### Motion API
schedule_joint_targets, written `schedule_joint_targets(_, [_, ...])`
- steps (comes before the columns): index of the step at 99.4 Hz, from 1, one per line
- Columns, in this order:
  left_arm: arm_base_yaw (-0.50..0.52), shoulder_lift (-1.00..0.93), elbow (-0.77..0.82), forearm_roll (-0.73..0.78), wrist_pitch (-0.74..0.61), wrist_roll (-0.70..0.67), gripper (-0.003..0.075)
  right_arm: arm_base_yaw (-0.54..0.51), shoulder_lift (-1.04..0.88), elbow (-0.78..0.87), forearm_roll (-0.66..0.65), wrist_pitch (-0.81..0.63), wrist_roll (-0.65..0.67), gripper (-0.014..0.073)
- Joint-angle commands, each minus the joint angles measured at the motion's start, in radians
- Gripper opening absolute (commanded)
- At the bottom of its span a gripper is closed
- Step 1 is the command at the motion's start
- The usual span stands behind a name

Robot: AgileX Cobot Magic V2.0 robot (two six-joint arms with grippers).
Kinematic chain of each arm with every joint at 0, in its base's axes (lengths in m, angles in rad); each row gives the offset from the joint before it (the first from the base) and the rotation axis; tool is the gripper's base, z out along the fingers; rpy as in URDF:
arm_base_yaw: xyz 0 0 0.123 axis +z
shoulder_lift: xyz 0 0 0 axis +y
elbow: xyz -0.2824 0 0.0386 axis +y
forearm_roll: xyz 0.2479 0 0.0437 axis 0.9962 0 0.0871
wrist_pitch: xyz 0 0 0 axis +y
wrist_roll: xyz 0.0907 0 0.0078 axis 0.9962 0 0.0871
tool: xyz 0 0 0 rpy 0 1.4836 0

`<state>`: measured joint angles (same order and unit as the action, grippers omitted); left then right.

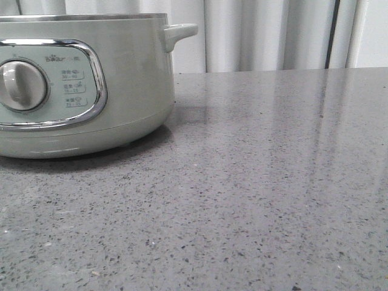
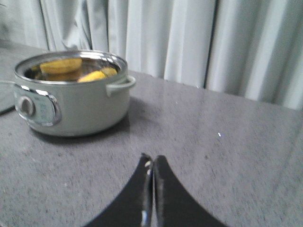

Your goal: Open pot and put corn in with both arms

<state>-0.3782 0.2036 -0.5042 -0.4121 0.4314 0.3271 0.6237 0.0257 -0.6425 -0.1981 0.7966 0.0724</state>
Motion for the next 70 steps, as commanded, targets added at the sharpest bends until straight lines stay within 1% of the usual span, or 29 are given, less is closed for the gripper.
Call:
schedule_joint_targets(1, [-0.011, 0.011, -0.033, -0.015, -0.065, -0.003, -0.0020, -0.007, 0.014, -0.016, -0.028, -0.054, 0.012, -0.0053])
schedule_joint_targets(17, [-0.011, 0.011, -0.033, -0.015, -0.065, -0.003, -0.0020, -0.007, 0.014, -0.016, -0.028, -0.132, 0.012, -0.0053])
schedule_joint_targets(70, [-0.011, 0.011, -0.033, -0.015, -0.065, -0.003, -0.0020, -0.007, 0.014, -0.016, -0.028, -0.131, 0.012, -0.0053])
